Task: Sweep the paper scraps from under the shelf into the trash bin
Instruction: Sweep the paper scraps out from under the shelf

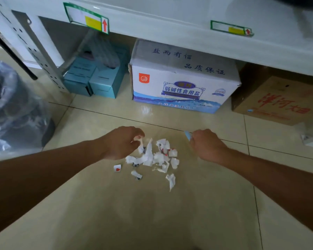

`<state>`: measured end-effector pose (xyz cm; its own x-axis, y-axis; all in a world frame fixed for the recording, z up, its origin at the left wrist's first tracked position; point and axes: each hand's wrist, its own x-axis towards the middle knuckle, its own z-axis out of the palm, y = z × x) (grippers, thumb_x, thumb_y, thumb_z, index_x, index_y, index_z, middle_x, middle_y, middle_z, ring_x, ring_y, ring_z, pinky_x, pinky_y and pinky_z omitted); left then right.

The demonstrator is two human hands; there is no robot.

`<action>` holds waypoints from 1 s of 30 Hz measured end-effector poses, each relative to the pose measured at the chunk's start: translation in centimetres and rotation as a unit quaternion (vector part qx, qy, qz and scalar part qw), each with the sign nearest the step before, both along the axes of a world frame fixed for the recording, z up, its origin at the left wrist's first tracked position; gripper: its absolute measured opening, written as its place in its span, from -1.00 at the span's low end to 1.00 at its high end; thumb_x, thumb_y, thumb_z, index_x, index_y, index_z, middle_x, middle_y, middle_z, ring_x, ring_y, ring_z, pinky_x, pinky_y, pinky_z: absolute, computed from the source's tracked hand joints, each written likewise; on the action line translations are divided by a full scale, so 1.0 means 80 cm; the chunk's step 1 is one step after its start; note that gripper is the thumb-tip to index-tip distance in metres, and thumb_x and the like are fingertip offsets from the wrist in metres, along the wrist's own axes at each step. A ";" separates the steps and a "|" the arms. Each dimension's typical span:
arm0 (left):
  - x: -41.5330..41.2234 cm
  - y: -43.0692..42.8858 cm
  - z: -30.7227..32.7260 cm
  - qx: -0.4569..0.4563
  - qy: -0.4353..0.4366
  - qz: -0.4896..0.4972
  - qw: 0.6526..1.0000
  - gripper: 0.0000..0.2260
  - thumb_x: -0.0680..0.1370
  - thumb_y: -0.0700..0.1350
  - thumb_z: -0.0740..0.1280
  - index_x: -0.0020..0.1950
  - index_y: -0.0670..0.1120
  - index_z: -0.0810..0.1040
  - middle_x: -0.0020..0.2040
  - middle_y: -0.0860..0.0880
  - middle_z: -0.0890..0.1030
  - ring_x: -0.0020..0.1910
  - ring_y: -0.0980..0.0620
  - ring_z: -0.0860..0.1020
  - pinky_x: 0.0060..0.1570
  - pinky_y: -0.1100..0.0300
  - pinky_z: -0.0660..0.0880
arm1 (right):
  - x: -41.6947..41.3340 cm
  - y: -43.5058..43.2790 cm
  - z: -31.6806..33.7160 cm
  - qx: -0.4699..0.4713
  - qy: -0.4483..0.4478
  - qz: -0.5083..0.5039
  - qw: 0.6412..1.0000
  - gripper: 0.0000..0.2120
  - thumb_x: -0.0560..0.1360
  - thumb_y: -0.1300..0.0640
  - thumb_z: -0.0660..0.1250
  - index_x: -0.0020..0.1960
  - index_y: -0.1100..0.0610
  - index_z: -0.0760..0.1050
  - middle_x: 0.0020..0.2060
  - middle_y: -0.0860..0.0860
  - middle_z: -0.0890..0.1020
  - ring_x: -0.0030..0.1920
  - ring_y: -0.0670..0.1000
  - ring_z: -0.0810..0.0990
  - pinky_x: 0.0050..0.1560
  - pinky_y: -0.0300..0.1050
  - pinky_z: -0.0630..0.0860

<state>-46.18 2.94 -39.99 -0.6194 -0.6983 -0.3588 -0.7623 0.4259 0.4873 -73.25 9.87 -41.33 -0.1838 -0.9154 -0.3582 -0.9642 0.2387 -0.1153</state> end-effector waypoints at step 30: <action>0.133 -0.026 -0.089 -0.065 -0.174 0.054 0.981 -0.78 0.57 -0.08 0.14 0.16 -0.06 0.47 0.13 -0.10 0.57 0.08 -0.14 0.55 -0.04 0.08 0.42 | 0.241 0.018 0.022 -0.049 -0.191 -0.027 0.980 -0.75 0.55 0.20 0.09 -0.29 0.10 0.39 -0.40 0.02 0.51 -0.43 -0.05 0.44 -0.38 -0.13 0.30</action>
<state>-35.51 0.90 -47.08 -0.3945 -0.8071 -0.4393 -0.9173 0.3737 0.1372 -54.01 11.30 -39.57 -0.1034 -0.9410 -0.3221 -0.8328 0.2590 -0.4892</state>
